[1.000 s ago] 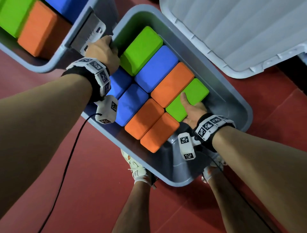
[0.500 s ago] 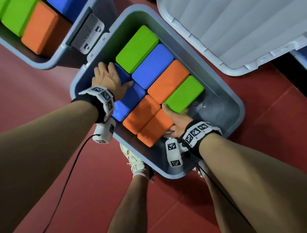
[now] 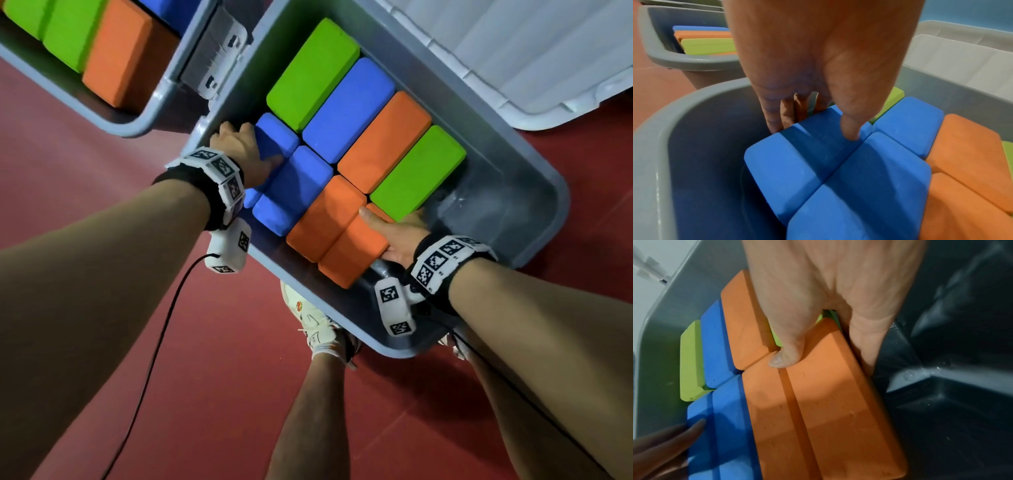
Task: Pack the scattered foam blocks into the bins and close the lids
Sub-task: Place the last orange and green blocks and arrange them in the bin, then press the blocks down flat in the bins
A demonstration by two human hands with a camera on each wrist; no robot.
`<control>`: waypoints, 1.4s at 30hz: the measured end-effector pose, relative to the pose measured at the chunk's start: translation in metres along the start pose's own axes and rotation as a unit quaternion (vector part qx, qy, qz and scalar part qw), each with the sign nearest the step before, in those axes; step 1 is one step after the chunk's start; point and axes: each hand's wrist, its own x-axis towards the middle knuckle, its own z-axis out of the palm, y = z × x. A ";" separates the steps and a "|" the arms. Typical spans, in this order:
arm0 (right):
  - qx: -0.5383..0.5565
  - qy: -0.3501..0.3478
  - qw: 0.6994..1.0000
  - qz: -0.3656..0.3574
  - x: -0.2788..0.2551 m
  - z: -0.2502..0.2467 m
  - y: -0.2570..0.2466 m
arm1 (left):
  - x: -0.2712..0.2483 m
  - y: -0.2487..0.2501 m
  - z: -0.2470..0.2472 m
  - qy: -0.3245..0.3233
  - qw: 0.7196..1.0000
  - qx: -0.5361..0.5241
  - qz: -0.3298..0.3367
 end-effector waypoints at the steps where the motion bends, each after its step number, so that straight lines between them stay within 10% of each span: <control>1: -0.008 0.013 1.000 -0.016 -0.007 0.001 -0.003 | -0.001 -0.001 -0.001 0.003 1.000 0.005 0.009; 7: 0.006 0.010 0.999 -0.051 -0.016 -0.002 -0.007 | -0.017 0.010 0.007 0.145 0.983 -0.034 0.111; 14: -0.032 -0.007 0.999 -0.031 -0.027 -0.007 -0.018 | -0.007 0.027 -0.012 0.064 0.985 -0.125 0.104; 19: -0.051 -0.025 0.998 -0.019 -0.020 -0.011 -0.014 | 0.010 0.018 -0.051 0.304 0.939 -0.113 0.115; 24: -0.029 -0.023 0.999 -0.011 -0.017 -0.009 -0.010 | -0.001 0.005 -0.037 0.091 0.987 -0.123 -0.059; 42: 0.027 -0.012 1.000 0.006 -0.026 -0.003 -0.018 | 0.003 0.004 -0.041 0.048 0.992 -0.110 -0.042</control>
